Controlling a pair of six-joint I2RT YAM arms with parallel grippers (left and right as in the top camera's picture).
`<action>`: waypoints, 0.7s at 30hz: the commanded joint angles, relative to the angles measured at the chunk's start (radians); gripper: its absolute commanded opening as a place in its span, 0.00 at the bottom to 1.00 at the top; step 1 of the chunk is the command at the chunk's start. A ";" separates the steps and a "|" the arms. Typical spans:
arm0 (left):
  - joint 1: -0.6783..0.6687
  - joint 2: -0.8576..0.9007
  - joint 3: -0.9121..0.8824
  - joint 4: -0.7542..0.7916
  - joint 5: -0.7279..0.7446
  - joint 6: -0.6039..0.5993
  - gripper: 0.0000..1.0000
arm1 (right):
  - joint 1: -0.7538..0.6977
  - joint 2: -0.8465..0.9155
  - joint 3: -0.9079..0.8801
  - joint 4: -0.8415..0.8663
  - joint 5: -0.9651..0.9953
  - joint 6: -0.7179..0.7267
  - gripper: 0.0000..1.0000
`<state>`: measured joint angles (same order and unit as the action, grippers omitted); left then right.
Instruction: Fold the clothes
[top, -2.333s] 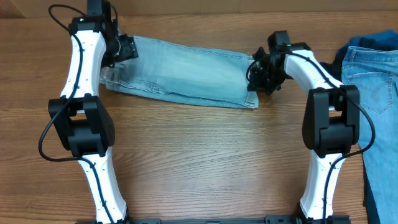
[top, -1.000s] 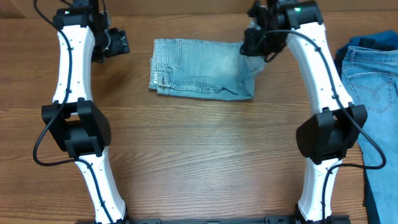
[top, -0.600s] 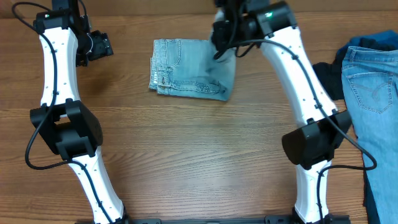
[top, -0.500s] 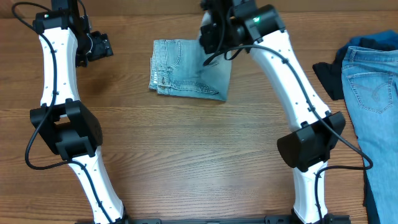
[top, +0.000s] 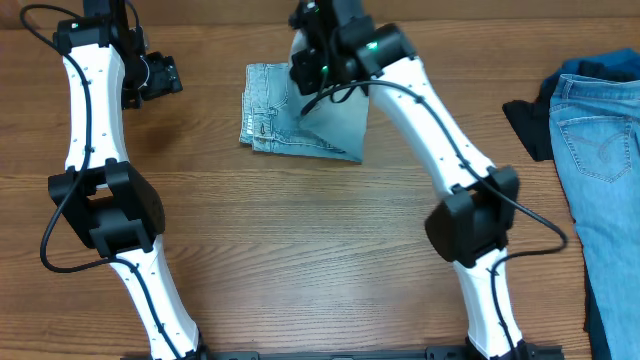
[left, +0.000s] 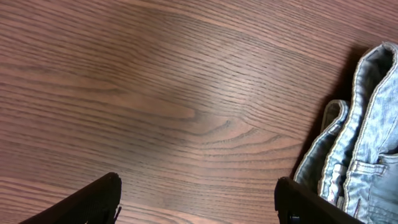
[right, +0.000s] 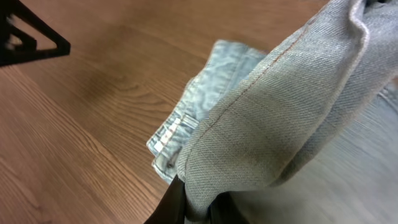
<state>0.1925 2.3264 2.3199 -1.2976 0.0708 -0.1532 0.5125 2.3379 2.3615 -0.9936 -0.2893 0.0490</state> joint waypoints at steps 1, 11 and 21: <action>0.005 0.007 0.028 -0.005 0.008 0.019 0.82 | 0.047 0.046 -0.005 0.035 -0.026 0.000 0.04; 0.005 0.007 0.028 0.000 0.008 0.019 0.82 | 0.100 0.086 -0.005 0.058 -0.028 0.001 0.89; 0.002 -0.019 0.060 0.012 0.197 0.028 0.76 | 0.032 0.036 0.056 0.023 -0.119 0.002 1.00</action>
<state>0.1925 2.3268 2.3310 -1.2873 0.1169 -0.1493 0.6018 2.4176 2.3631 -0.9367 -0.3820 0.0517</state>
